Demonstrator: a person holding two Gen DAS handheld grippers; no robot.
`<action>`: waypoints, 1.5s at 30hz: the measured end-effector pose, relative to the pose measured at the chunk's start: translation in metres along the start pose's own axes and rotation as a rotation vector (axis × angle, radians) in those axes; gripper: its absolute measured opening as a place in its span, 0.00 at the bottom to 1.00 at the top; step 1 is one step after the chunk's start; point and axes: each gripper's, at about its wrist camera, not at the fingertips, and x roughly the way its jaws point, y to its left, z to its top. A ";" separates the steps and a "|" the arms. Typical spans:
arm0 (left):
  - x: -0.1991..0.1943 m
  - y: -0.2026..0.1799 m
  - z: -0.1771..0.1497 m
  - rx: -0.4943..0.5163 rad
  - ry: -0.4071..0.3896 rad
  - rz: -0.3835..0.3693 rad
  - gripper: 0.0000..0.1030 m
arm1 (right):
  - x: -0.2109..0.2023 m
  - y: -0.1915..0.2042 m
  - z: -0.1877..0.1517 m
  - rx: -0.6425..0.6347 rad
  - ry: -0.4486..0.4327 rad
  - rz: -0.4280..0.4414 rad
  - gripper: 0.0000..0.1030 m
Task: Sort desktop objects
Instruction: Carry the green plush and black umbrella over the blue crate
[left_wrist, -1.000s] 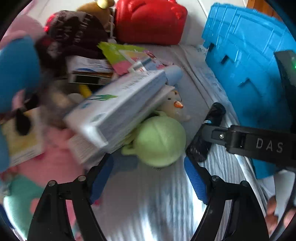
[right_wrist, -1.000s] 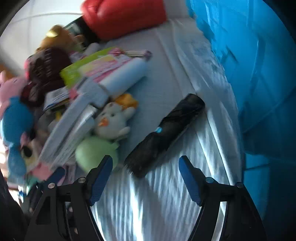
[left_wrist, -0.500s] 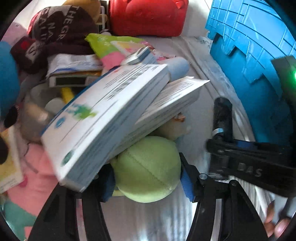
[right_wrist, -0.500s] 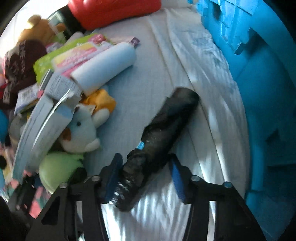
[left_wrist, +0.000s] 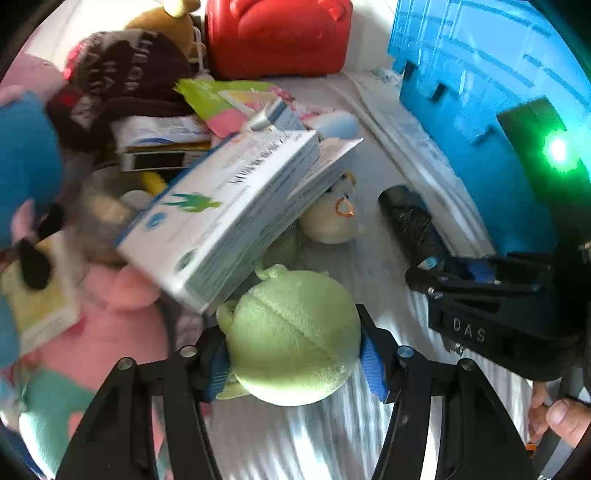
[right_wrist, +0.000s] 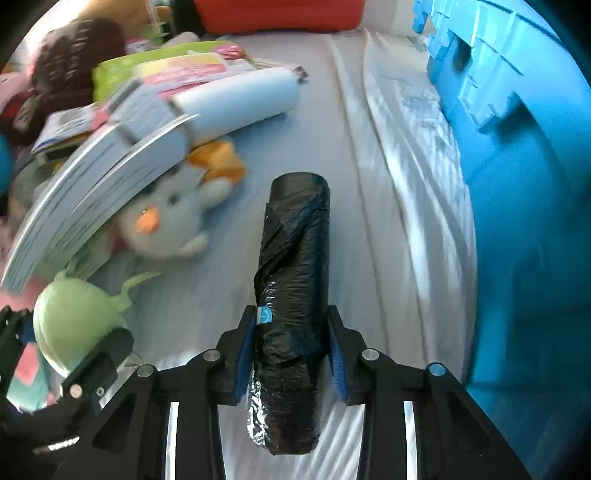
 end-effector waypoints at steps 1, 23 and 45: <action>-0.007 0.001 -0.001 -0.003 -0.010 0.002 0.56 | -0.007 0.003 -0.005 -0.005 -0.011 0.012 0.33; -0.244 -0.067 0.071 0.090 -0.543 0.033 0.56 | -0.326 -0.002 0.006 -0.110 -0.632 0.018 0.33; -0.139 -0.356 0.227 0.300 0.013 -0.103 0.56 | -0.287 -0.305 0.073 -0.105 -0.216 -0.176 0.33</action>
